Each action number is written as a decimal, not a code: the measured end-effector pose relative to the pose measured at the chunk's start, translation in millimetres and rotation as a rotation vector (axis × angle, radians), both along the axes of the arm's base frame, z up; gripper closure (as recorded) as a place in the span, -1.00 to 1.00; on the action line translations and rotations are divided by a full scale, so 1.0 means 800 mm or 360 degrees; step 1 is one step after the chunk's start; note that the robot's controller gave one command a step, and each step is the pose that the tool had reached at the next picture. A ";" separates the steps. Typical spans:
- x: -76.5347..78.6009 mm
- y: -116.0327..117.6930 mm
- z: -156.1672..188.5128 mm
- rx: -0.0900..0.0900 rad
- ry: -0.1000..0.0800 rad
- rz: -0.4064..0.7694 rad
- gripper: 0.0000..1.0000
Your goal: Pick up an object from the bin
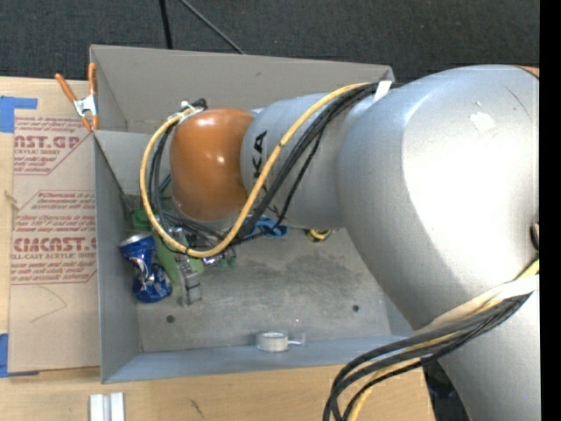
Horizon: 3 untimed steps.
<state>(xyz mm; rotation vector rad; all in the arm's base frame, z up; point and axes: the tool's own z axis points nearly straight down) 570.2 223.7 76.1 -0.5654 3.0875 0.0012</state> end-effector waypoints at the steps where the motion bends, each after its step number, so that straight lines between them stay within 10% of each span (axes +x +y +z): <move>1: -0.016 0.030 -0.006 -0.0001 -0.0004 0.0591 -1.00; 2: -0.014 0.033 -0.003 0.0008 -0.0014 0.0589 1.00; 3: -0.035 0.019 0.167 0.0001 -0.0012 0.0675 1.00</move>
Offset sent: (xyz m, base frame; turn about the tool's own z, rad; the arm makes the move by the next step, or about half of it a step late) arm -0.0140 0.0237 -0.0061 -0.3717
